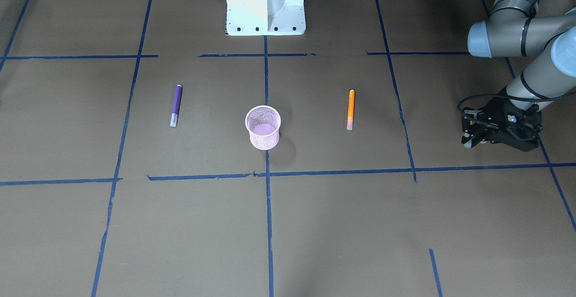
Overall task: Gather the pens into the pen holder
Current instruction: 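Lift the green marker and carry it over the lavender cup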
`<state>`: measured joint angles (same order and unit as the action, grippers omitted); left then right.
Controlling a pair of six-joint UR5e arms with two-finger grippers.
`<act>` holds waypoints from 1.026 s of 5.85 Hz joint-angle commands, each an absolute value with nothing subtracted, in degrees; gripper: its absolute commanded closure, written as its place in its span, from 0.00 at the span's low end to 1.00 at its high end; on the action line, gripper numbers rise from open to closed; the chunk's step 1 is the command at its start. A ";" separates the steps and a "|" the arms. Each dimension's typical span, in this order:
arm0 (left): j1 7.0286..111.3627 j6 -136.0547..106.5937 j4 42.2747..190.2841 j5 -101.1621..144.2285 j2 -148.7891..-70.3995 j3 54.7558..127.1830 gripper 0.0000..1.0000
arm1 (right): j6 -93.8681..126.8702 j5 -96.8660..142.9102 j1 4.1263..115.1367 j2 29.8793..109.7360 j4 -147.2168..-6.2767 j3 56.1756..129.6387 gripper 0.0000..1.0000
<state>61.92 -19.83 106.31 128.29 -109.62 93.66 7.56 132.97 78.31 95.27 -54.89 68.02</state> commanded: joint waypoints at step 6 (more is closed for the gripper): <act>44.70 -54.81 123.10 106.41 -129.36 92.73 1.00 | 7.38 133.07 78.40 95.27 -54.84 68.55 0.00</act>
